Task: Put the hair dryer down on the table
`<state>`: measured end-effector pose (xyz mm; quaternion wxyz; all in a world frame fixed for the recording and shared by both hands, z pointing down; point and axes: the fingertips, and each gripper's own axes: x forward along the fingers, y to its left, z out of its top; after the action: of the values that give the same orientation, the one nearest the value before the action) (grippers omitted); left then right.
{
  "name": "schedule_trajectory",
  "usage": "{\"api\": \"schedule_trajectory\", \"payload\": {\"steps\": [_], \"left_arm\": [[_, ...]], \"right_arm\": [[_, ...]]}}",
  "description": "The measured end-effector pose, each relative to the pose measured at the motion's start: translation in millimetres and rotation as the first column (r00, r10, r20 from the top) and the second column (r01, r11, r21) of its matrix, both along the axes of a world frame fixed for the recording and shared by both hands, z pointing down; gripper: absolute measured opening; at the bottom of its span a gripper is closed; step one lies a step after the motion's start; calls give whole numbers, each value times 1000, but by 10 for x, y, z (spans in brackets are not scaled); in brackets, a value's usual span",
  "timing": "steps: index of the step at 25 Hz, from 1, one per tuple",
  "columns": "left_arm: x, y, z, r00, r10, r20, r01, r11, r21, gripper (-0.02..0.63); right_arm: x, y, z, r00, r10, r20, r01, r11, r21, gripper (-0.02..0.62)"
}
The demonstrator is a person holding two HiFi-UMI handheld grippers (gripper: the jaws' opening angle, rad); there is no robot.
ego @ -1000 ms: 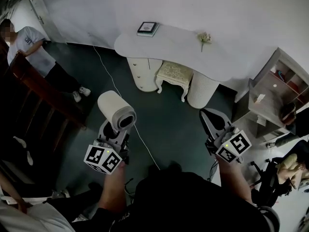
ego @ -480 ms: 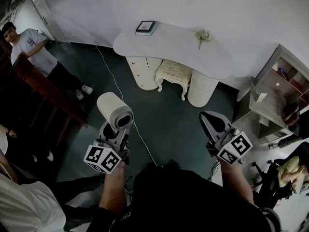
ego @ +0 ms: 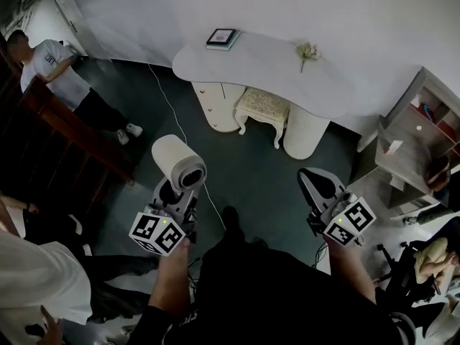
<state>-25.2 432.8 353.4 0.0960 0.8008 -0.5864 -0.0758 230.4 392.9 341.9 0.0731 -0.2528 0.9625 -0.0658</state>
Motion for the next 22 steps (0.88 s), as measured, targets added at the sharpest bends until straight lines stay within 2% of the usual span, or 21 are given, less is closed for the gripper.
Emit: {"api": "schedule_trajectory", "payload": {"steps": [11, 22], "left_arm": [[-278, -761, 122, 999, 43, -15, -42, 999, 17, 222], [-1166, -1841, 253, 998, 63, -22, -63, 998, 15, 222]], "right_arm": [[-333, -575, 126, 999, 13, -53, -14, 1000, -28, 6], [-1398, -1659, 115, 993, -10, -116, 6, 999, -36, 6]]}}
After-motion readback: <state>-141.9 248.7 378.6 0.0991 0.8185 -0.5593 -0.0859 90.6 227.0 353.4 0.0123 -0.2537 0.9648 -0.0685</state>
